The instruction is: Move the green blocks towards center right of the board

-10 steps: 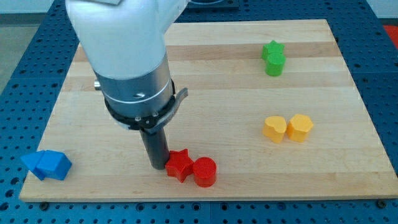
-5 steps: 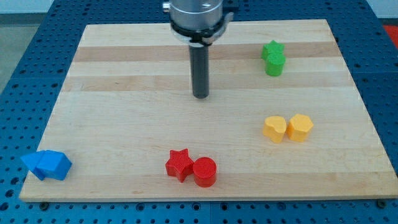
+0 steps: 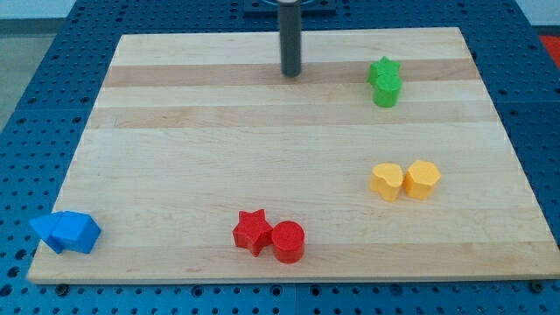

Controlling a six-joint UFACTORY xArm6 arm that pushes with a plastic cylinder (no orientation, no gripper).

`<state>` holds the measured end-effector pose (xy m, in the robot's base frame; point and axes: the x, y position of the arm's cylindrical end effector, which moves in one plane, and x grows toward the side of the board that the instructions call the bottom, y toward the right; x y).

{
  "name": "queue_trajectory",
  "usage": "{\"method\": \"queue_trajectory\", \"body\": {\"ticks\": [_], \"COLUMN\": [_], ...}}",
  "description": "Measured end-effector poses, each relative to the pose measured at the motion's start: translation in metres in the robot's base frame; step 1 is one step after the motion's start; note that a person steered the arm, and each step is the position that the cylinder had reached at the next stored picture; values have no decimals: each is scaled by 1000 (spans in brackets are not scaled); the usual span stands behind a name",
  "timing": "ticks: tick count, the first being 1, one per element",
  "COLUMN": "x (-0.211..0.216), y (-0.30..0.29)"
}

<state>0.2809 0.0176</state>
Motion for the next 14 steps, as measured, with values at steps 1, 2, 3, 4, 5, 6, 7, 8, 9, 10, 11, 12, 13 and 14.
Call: {"method": "queue_trajectory", "body": {"ticks": [1, 2, 3, 4, 5, 6, 7, 8, 9, 10, 11, 12, 13, 14], "x": [-1, 2, 20, 42, 58, 73, 74, 52, 30, 44, 62, 70, 70, 75], "y": [56, 102, 130, 164, 183, 194, 195, 195, 186, 168, 168, 168, 168, 168]}}
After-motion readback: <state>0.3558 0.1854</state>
